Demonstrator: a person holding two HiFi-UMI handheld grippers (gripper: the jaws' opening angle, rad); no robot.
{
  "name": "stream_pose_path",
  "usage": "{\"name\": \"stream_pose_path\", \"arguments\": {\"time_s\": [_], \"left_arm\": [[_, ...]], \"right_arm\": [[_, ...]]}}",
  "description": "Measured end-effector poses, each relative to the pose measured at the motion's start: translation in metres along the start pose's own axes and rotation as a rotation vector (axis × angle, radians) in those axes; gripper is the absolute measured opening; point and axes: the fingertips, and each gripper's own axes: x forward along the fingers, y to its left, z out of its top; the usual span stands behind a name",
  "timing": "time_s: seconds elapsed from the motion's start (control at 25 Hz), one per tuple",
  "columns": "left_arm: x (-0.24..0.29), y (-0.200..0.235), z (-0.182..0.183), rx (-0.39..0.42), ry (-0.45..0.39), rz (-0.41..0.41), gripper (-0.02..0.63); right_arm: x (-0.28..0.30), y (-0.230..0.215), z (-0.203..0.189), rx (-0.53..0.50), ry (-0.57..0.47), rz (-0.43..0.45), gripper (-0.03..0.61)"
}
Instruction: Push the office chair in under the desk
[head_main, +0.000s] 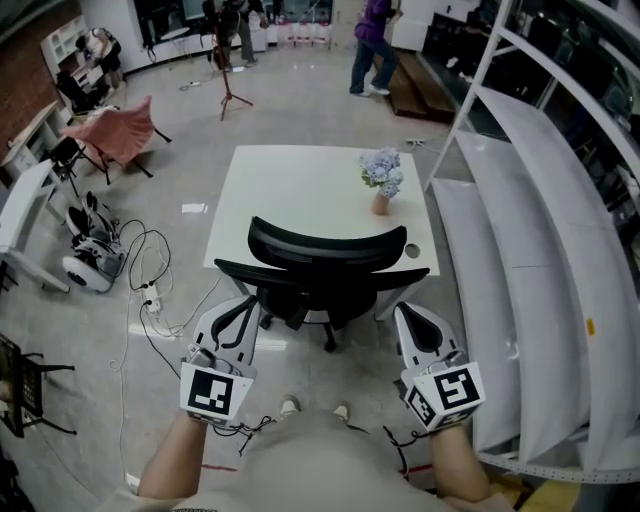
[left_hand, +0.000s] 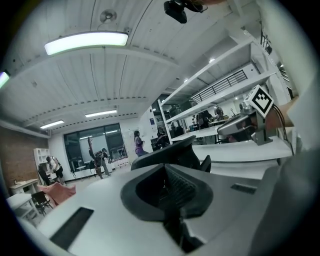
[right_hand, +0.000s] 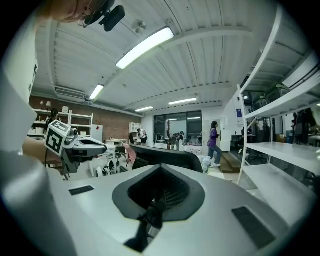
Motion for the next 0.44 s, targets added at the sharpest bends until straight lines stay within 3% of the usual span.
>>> {"name": "stream_pose_path", "arguments": {"time_s": [0.44], "left_arm": [[-0.0029,0.0016,0.0030,0.021,-0.015,-0.006,0.008]], "right_arm": [[-0.0002,0.0076,0.0096,-0.037,-0.010,-0.006,0.006]]}}
